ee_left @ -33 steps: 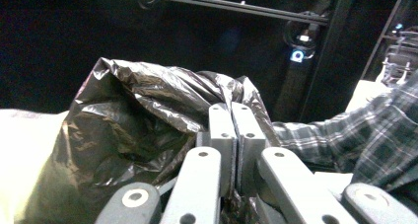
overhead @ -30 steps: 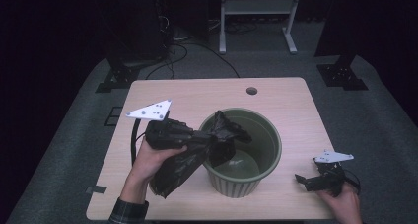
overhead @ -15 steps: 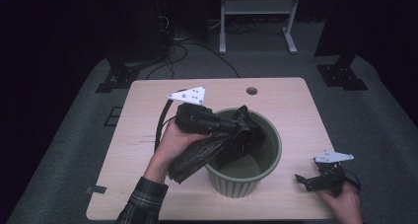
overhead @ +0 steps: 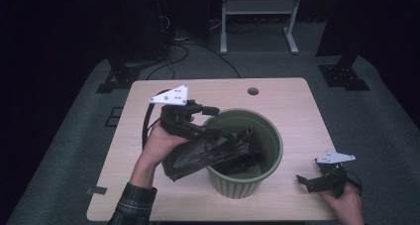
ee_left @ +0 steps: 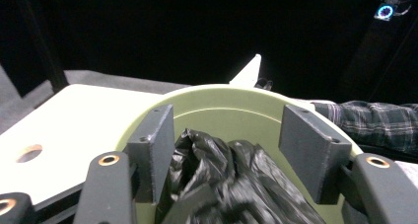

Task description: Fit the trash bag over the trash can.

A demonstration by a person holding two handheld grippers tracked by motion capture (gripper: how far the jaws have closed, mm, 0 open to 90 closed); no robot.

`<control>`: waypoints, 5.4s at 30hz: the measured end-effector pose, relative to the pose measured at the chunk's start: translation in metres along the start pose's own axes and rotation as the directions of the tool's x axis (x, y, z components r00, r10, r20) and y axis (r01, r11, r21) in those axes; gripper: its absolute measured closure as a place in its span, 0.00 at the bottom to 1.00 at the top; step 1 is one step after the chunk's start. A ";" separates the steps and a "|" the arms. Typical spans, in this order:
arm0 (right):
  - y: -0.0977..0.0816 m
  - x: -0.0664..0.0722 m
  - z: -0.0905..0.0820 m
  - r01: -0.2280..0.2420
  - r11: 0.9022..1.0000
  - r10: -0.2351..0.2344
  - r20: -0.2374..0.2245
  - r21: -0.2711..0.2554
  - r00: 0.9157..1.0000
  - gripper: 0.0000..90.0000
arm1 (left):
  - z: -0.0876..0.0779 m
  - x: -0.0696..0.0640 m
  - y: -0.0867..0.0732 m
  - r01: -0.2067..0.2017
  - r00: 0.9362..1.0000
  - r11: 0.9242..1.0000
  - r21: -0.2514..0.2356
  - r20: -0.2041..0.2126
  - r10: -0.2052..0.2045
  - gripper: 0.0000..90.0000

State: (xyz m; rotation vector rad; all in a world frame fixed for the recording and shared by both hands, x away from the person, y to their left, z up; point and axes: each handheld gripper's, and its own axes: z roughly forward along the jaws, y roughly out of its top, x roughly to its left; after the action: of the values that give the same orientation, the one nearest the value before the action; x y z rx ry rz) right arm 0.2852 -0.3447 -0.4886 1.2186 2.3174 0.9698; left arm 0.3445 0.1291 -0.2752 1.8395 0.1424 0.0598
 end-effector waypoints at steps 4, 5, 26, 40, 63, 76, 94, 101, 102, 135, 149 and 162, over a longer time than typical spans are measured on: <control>0.000 0.000 0.000 0.000 1.000 0.000 0.000 -0.001 1.000 0.00 | -0.024 -0.011 -0.008 0.002 1.000 1.000 -0.013 -0.028 -0.002 0.34; 0.000 0.000 0.000 0.000 1.000 0.000 0.000 -0.001 1.000 0.00 | -0.029 -0.014 -0.011 0.002 0.999 1.000 -0.013 -0.036 -0.003 0.34; 0.000 0.000 0.000 -0.003 1.000 0.003 0.003 -0.002 1.000 0.00 | -0.087 -0.069 -0.086 0.047 0.987 0.998 -0.043 -0.152 -0.053 0.20; 0.000 0.000 0.000 -0.004 1.000 0.004 0.005 -0.002 1.000 0.00 | -0.075 -0.058 -0.089 0.031 0.998 0.999 -0.013 -0.047 -0.031 0.95; 0.001 0.003 -0.002 0.023 1.000 -0.022 0.014 -0.007 1.000 0.03 | -0.002 -0.018 -0.031 0.022 0.995 0.991 -0.131 0.098 -0.010 0.97; 0.037 0.004 -0.042 -0.034 0.969 -0.027 -0.244 -0.245 0.969 0.16 | 0.009 -0.014 -0.016 0.021 0.993 0.994 -0.110 0.116 -0.008 0.97; 0.116 0.047 -0.108 -0.005 0.881 -0.234 -0.444 -0.472 0.865 0.35 | 0.039 -0.012 -0.001 0.040 0.994 0.996 -0.080 0.106 -0.031 0.97; 0.146 0.081 -0.107 0.041 0.864 -0.325 -0.492 -0.503 0.807 0.41 | 0.047 -0.015 0.001 0.040 0.994 0.997 -0.064 0.104 -0.034 0.97; 0.149 0.084 -0.106 0.042 0.863 -0.330 -0.499 -0.503 0.801 0.43 | 0.047 -0.015 0.001 0.039 0.995 0.997 -0.060 0.098 -0.033 0.97; 0.163 0.093 -0.076 0.039 0.918 -0.266 -0.540 -0.395 0.798 1.00 | -0.022 0.001 -0.032 0.170 0.980 0.970 -0.173 -0.073 -0.184 0.98; 0.149 0.064 -0.082 -0.017 0.926 -0.176 -0.472 -0.377 0.864 1.00 | -0.065 -0.001 -0.059 0.210 0.956 0.952 -0.221 -0.159 -0.248 0.98; 0.143 0.052 -0.091 -0.052 0.910 -0.152 -0.449 -0.411 0.880 0.92 | -0.057 -0.006 -0.065 0.209 0.953 0.943 -0.258 -0.165 -0.256 0.44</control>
State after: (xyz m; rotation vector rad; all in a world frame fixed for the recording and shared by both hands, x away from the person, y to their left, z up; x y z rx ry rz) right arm 0.2867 -0.2824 -0.3223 0.8012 2.2786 1.7974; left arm 0.3279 0.1997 -0.3218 1.5633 0.4721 0.0883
